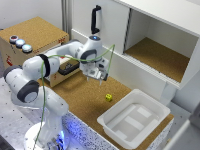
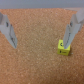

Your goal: Go towards the yellow block and lift it

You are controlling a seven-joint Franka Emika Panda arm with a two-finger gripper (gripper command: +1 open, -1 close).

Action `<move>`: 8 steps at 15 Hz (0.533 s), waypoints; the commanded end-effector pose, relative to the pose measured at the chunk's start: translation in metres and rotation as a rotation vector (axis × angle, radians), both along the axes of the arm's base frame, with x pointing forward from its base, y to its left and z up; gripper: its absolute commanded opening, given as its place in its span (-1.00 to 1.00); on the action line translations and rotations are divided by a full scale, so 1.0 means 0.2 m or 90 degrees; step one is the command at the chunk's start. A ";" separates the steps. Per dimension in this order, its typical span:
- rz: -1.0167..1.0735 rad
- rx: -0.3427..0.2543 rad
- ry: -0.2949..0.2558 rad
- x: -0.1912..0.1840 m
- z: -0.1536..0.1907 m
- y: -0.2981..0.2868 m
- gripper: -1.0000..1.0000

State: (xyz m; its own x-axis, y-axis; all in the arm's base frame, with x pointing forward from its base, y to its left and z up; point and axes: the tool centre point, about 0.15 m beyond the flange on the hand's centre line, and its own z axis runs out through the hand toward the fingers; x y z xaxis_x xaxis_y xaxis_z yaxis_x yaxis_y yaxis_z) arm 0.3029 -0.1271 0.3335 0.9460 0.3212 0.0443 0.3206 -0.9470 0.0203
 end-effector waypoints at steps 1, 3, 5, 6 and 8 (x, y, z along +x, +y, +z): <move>0.006 0.011 -0.009 0.17 -0.26 -0.13 1.00; -0.009 0.023 -0.003 0.27 -0.33 -0.15 1.00; -0.040 0.024 0.003 0.34 -0.39 -0.18 1.00; -0.061 0.033 -0.001 0.36 -0.41 -0.20 1.00; -0.079 0.041 -0.001 0.39 -0.46 -0.23 1.00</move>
State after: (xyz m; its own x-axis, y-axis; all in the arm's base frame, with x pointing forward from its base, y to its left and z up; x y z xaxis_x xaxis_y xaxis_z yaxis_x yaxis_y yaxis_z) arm 0.3397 -0.1506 0.2812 0.9597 0.2649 0.0942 0.2638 -0.9643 0.0240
